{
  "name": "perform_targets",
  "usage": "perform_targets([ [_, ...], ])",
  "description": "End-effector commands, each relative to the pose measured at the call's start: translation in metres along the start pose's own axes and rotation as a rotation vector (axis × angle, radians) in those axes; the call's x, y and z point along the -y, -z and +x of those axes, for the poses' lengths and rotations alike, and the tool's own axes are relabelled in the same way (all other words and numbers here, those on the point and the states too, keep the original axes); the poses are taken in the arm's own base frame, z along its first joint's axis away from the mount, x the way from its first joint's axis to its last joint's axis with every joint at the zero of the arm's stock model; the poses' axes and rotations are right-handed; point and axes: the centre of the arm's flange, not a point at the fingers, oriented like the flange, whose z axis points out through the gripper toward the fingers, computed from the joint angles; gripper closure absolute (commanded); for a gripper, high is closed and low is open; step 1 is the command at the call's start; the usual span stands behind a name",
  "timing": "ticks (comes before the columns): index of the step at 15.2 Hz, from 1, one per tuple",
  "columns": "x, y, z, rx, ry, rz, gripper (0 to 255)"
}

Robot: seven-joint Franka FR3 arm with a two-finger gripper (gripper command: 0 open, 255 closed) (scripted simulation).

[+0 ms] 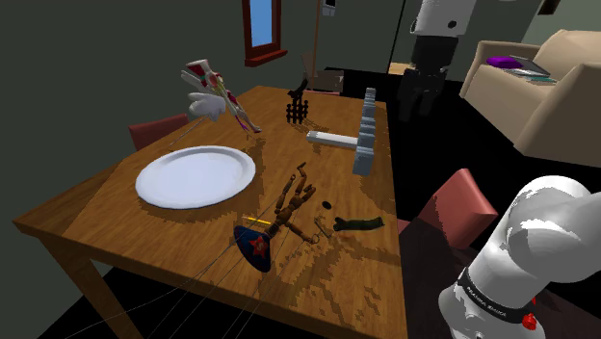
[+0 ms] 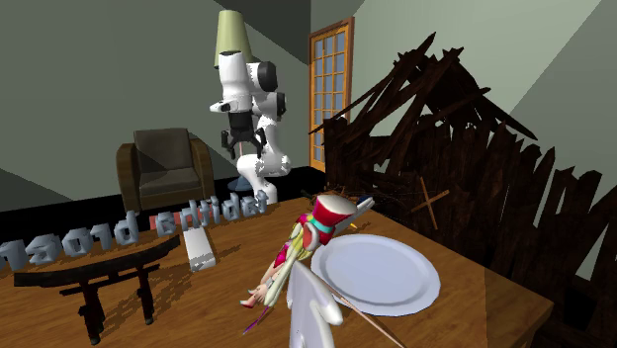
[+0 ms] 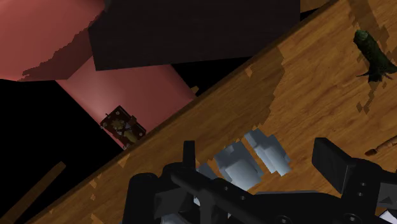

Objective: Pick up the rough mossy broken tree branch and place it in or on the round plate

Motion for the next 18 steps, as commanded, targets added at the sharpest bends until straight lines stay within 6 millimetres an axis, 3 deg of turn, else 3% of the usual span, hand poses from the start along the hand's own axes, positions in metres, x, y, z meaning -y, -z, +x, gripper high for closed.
perform_targets([
  [1,0.0,0.0,0.0,0.0,0.0,0.0,0],
  [9,0.098,-0.053,-0.003,-0.015,0.321,-0.047,0],
  [18,0.197,-0.118,-0.042,-0.032,0.682,-0.099,0],
])
